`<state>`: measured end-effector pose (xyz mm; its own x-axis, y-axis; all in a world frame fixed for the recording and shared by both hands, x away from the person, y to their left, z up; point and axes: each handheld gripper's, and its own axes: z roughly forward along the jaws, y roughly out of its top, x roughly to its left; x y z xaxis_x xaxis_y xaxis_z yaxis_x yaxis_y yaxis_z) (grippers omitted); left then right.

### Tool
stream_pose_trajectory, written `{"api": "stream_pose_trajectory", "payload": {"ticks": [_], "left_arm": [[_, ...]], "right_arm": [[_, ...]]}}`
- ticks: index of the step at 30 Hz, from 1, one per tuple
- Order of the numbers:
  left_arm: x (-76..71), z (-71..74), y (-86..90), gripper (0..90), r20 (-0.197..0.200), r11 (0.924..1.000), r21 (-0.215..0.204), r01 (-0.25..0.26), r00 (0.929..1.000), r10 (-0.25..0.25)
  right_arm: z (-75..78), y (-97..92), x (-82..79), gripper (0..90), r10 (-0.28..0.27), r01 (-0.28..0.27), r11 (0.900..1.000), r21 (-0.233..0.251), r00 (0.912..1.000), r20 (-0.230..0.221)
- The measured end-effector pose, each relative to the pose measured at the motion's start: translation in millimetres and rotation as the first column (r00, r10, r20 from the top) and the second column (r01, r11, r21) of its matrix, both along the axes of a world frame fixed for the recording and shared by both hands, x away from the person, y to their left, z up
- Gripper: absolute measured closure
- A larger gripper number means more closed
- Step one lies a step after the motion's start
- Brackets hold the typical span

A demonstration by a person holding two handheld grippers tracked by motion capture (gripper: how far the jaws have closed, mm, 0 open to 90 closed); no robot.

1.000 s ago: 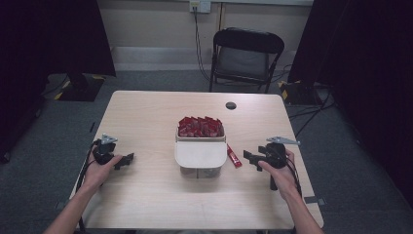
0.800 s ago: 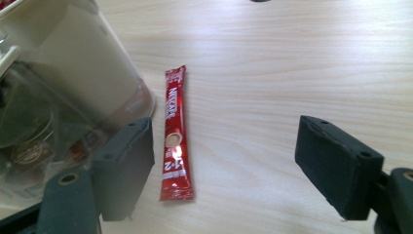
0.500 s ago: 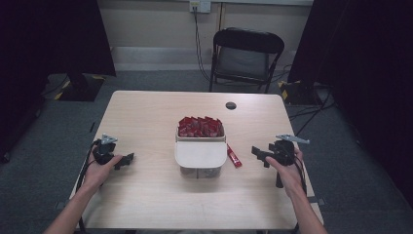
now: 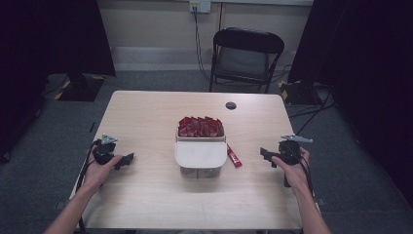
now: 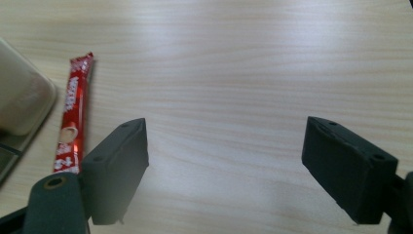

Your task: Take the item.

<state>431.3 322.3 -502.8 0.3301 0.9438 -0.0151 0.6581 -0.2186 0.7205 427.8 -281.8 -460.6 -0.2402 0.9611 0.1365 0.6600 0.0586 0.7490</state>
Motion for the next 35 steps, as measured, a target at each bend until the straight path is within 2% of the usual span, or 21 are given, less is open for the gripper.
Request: {"api": "stream_pose_trajectory", "payload": {"ticks": [7, 8, 11, 12, 18, 21, 23, 24, 25, 35], "left_arm": [[0.0, 0.1, 0.2, 2.5, -0.001, 1.0, 0.002, 0.002, 1.0, -0.002], [0.0, 0.1, 0.1, 2.4, -0.001, 1.0, 0.001, 0.002, 1.0, -0.002], [0.0, 0.1, 0.2, 2.5, -0.001, 1.0, 0.002, 0.002, 1.0, -0.002], [0.0, 0.1, 0.2, 2.5, -0.001, 1.0, 0.002, 0.002, 1.0, -0.002], [0.0, 0.1, 0.2, 2.5, -0.001, 1.0, 0.002, 0.002, 1.0, -0.002], [0.0, 0.0, 0.0, 2.4, 0.0, 1.0, 0.0, 0.0, 1.0, 0.0], [0.0, 0.1, 0.2, 2.4, -0.001, 1.0, 0.002, 0.002, 1.0, -0.002], [0.0, 0.1, 0.2, 2.4, -0.001, 1.0, 0.002, 0.002, 1.0, -0.002], [0.0, 0.1, 0.2, 2.4, -0.001, 1.0, 0.002, 0.002, 1.0, -0.002], [0.0, 0.0, 0.0, 2.4, 0.0, 1.0, 0.0, 0.001, 1.0, -0.001]], "right_arm": [[-13.0, 5.4, 4.8, 17.3, 0.024, -0.028, 0.9975, -0.065, 0.9983, -0.052], [-16.1, 8.8, 5.5, 17.4, 0.031, -0.037, 0.9951, -0.092, 0.9975, -0.063], [-19.1, 10.7, 6.4, 17.3, 0.04, -0.047, 0.9931, -0.107, 0.9966, -0.072], [-21.9, 12.0, 6.6, 17.3, 0.041, -0.052, 0.9894, -0.135, 0.9957, -0.083], [-28.2, 15.2, 7.7, 16.3, 0.041, -0.061, 0.9838, -0.168, 0.992, -0.119], [-29.3, 15.5, 7.8, 15.7, 0.032, -0.05, 0.9838, -0.172, 0.9936, -0.108], [-36.3, 14.6, 5.2, 13.4, 0.014, -0.019, 0.9876, -0.156, 0.9993, -0.033], [-36.3, 14.6, 5.2, 13.4, 0.014, -0.019, 0.9876, -0.156, 0.9993, -0.033], [-39.3, 14.1, 3.1, 13.8, 0.006, -0.006, 0.9889, -0.148, 1.0, 0.0], [-39.4, 13.7, 2.7, 13.8, -0.001, 0.001, 0.9887, -0.15, 1.0, 0.001]]}}
